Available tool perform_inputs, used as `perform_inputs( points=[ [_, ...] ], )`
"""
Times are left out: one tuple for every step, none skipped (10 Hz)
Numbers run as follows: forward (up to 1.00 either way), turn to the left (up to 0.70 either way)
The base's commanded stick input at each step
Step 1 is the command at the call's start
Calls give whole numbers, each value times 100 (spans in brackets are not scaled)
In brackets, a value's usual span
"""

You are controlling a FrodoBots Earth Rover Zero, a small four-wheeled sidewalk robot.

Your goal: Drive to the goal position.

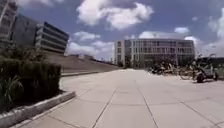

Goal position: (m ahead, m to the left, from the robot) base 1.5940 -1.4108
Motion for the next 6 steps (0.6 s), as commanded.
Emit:
perform_inputs(
  points=[
    [50,0],
    [50,-28],
    [50,-50],
    [50,-50],
    [50,-25],
    [50,0]
  ],
)
